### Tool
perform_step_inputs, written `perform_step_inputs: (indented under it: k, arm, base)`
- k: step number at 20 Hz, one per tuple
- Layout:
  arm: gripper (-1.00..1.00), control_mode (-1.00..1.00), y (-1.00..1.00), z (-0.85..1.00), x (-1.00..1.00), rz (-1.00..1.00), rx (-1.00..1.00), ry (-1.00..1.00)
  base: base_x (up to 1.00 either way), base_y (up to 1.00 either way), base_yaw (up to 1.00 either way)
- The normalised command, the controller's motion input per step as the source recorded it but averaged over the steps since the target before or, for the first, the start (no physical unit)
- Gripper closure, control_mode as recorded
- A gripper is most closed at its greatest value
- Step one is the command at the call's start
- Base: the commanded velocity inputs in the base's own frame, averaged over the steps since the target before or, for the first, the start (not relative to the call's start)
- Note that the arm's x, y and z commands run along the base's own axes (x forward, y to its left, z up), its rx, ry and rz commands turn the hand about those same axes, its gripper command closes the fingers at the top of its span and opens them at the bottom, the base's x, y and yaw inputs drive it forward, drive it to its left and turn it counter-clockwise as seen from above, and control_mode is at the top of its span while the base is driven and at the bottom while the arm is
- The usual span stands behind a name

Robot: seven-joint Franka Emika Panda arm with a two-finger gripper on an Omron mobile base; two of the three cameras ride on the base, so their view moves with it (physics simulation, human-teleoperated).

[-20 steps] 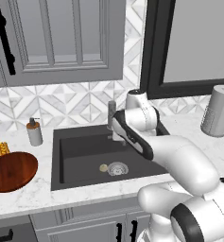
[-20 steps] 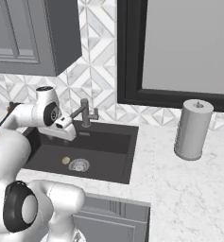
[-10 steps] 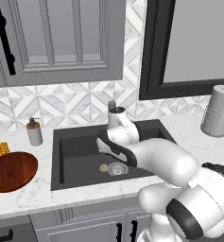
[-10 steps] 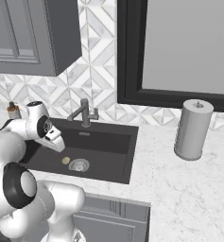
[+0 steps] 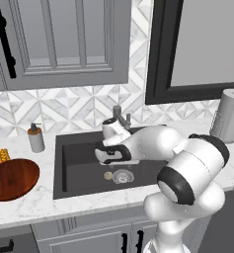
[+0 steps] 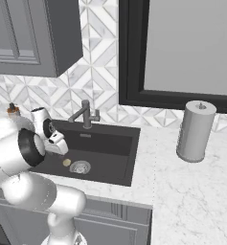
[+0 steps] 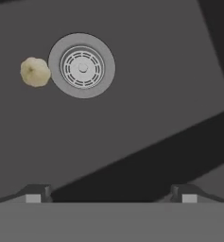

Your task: Pick the garlic from the sink and place it in the bowl. Then pick the bowl and place it in the microwave. Then close the microwave door and press the start button.

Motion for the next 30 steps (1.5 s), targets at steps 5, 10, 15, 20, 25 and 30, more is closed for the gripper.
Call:
perform_step_inputs:
  k: [5, 10, 15, 20, 25, 30]
  arm:
    - [-1.00, -1.00, 0.05, -0.27, 0.08, 0.01, -0.06, 0.02]
    - [-1.00, -1.00, 0.06, -0.36, 0.08, 0.00, -0.04, 0.00]
    - [-1.00, -1.00, 0.04, -0.32, 0.11, 0.00, 0.00, -0.01]
    - [-1.00, -1.00, 0.00, -0.23, 0.17, 0.00, 0.00, 0.00]
    - [-1.00, -1.00, 0.01, -0.22, 0.28, 0.00, 0.00, 0.00]
    - [-1.00, -1.00, 0.10, -0.18, 0.36, 0.00, 0.01, 0.00]
  base:
    - [0.00, 0.00, 0.00]
    - [0.00, 0.00, 0.00]
    - [0.00, 0.00, 0.00]
    - [0.00, 0.00, 0.00]
    - [0.00, 0.00, 0.00]
    - [0.00, 0.00, 0.00]
